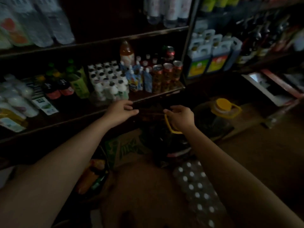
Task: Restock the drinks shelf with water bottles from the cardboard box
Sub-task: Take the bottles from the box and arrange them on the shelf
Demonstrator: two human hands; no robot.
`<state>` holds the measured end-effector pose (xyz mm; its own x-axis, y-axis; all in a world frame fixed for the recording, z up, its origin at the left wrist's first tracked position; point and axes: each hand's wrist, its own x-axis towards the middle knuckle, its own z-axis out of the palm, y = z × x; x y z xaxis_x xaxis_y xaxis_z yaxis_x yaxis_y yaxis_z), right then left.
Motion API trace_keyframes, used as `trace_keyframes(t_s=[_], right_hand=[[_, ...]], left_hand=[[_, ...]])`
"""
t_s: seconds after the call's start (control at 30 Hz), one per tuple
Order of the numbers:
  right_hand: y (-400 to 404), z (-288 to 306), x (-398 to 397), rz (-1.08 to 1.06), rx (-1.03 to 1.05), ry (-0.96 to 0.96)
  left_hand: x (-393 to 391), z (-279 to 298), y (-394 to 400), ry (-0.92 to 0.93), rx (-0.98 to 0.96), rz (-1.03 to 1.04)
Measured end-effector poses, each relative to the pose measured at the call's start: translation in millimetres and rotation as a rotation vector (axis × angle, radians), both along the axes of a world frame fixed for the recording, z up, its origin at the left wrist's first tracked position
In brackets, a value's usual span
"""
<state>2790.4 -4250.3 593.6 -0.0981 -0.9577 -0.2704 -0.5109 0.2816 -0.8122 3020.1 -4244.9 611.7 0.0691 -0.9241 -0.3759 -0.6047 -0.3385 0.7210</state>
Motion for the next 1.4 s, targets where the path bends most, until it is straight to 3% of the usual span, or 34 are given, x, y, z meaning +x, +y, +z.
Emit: trace_keyframes(t_s=[0.17,0.43,0.57,0.73,0.93,1.03,1.2,1.4], right_hand=[[50,-44,-85,-0.093,-0.001,0.007],[84,-136,-143,-0.119,0.117,0.030],[99,-229,-158,-0.064,0.210,0.099],[92,-354,-186,0.021,0.252,0.232],[65,-486,-207,0.356,0.194,0.521],[51,-537,-212,0.432,0.186,0.575],[29,-585,-217,0.419,0.000,0.582],[25,-599,-218,0.317,-0.128,0.576]], left_hand=[[-97,-48,36,0.036,0.035,-0.150],[-180,-157,74,-0.071,0.025,-0.338],[-201,-252,89,-0.070,0.148,-0.434],[-226,-404,82,-0.062,0.192,-0.403],[-253,-565,44,-0.042,0.194,-0.386],[-260,-624,27,-0.020,0.188,-0.400],[-273,-688,8,-0.022,0.067,-0.523],[-278,-697,17,0.156,0.053,-0.512]])
